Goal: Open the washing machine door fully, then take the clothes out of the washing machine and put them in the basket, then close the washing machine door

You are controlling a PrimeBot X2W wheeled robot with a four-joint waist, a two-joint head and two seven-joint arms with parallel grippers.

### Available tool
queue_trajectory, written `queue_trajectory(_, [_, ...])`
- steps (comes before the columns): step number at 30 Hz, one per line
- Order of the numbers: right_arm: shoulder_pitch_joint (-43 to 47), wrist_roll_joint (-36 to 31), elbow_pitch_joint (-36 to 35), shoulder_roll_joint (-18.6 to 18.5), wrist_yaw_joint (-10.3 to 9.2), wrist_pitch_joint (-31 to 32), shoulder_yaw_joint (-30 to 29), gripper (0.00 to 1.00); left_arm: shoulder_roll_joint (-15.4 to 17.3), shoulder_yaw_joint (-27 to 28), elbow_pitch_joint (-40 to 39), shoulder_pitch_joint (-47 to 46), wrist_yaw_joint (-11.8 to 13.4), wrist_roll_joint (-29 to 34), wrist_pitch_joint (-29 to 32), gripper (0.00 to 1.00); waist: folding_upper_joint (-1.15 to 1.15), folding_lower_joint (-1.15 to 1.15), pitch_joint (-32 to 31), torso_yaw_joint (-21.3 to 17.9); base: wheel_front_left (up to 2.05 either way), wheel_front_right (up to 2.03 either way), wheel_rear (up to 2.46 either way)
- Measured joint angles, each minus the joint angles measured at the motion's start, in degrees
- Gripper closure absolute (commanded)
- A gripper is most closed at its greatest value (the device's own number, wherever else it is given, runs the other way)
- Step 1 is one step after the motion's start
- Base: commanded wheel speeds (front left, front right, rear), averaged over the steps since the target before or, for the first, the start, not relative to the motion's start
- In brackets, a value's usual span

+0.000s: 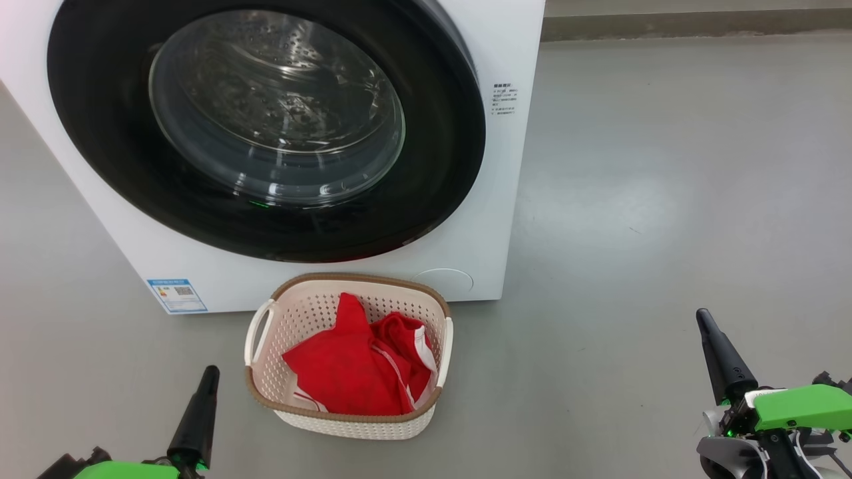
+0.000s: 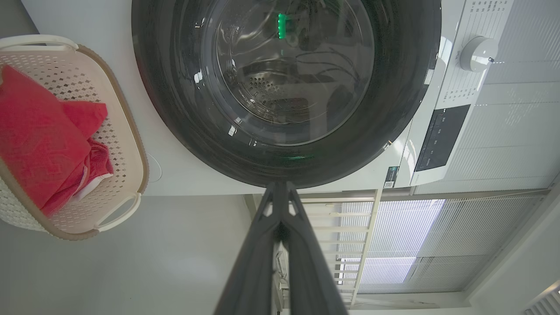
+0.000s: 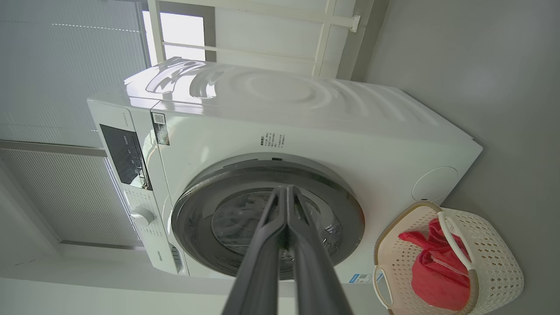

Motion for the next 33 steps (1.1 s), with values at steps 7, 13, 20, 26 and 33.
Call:
queue_trajectory(7, [0.0, 0.0, 0.0, 0.0, 0.00, 0.2, 0.0, 1.00, 0.0, 0.0, 0.0, 0.0, 0.0, 0.0, 0.0, 1.00, 0.00, 0.00, 0.0, 0.0, 0.00, 0.00, 0.00])
queue_trajectory(13, [0.0, 0.0, 0.0, 0.0, 0.00, 0.2, 0.0, 1.00, 0.0, 0.0, 0.0, 0.0, 0.0, 0.0, 0.0, 1.00, 0.00, 0.00, 0.0, 0.0, 0.00, 0.00, 0.00])
queue_trajectory(20, [0.0, 0.0, 0.0, 0.0, 0.00, 0.2, 0.0, 1.00, 0.0, 0.0, 0.0, 0.0, 0.0, 0.0, 0.0, 1.00, 0.00, 0.00, 0.0, 0.0, 0.00, 0.00, 0.00])
queue_trajectory(26, [0.0, 0.0, 0.0, 0.0, 0.00, 0.2, 0.0, 1.00, 0.0, 0.0, 0.0, 0.0, 0.0, 0.0, 0.0, 1.00, 0.00, 0.00, 0.0, 0.0, 0.00, 0.00, 0.00])
queue_trajectory(33, [0.0, 0.0, 0.0, 0.0, 0.00, 0.2, -0.1, 1.00, 0.0, 0.0, 0.0, 0.0, 0.0, 0.0, 0.0, 1.00, 0.00, 0.00, 0.0, 0.0, 0.00, 0.00, 0.00])
